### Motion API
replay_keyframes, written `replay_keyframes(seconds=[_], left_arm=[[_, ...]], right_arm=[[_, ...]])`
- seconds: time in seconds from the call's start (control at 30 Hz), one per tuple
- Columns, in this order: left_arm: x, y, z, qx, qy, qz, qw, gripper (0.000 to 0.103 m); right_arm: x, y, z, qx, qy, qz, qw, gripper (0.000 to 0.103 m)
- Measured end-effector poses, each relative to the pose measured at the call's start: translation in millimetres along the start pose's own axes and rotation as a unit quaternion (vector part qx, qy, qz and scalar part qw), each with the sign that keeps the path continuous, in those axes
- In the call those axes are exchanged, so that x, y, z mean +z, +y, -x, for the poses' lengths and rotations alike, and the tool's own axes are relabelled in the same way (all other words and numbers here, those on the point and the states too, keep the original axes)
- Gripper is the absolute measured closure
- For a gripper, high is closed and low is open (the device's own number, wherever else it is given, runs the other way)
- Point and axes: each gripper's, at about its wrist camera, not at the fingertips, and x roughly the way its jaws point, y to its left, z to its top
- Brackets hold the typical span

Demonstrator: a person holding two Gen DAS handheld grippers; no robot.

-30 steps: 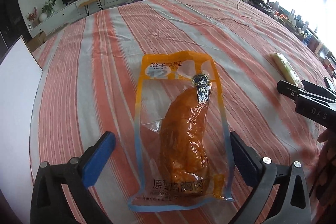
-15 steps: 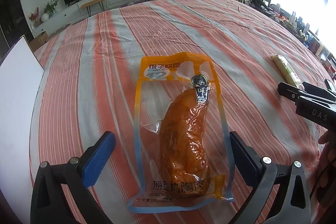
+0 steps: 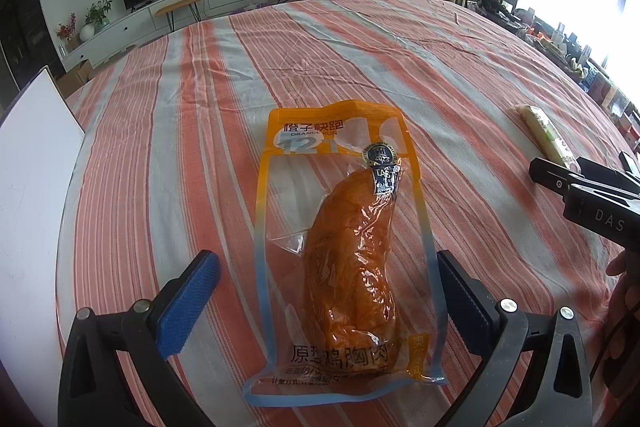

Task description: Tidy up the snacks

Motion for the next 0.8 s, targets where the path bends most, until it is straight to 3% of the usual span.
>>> replay_keyframes(seconds=[0.3,0.37,0.43,0.47,0.6,0.67,0.7,0.8], left_arm=[[3.1,0.1,-1.0,-0.006,0.011,-0.006,0.9999,0.0],[8.3,0.5,-2.3,-0.012,0.038,-0.013,0.9991,0.0],[9.4,1.1,-2.0,-0.016,0.051,-0.014,0.9985,0.0],[9.0,1.7,-1.1,-0.02,0.05,-0.012,0.9985,0.0],[7.2,-1.9,-1.8,-0.01,0.046,-0.013,0.9988,0.002],[8.2,-4.9,1.3,-0.013,0.034,-0.014,0.9992,0.014],[9.4,-6.2,2.5,-0.014,0.031,-0.016,0.9993,0.024],[11.7,-7.3,4.5,-0.019,0.027,-0.013,0.9994,0.029]], right_arm=[[0.3,-1.0,0.1,0.007,-0.001,-0.003,1.0,0.018],[2.3,-8.4,3.3,0.059,0.008,-0.011,0.998,0.018],[6.3,-32.0,11.0,0.144,0.016,-0.063,0.987,0.019],[8.2,-48.2,17.0,0.159,0.014,-0.094,0.983,0.019],[18.6,-73.5,26.1,0.099,0.029,-0.105,0.989,0.018],[22.8,-57.7,23.4,0.088,0.054,-0.069,0.992,0.018],[24.1,-48.6,20.4,0.081,0.064,-0.048,0.994,0.018],[28.8,-6.3,0.7,0.038,0.097,0.028,0.994,0.019]])
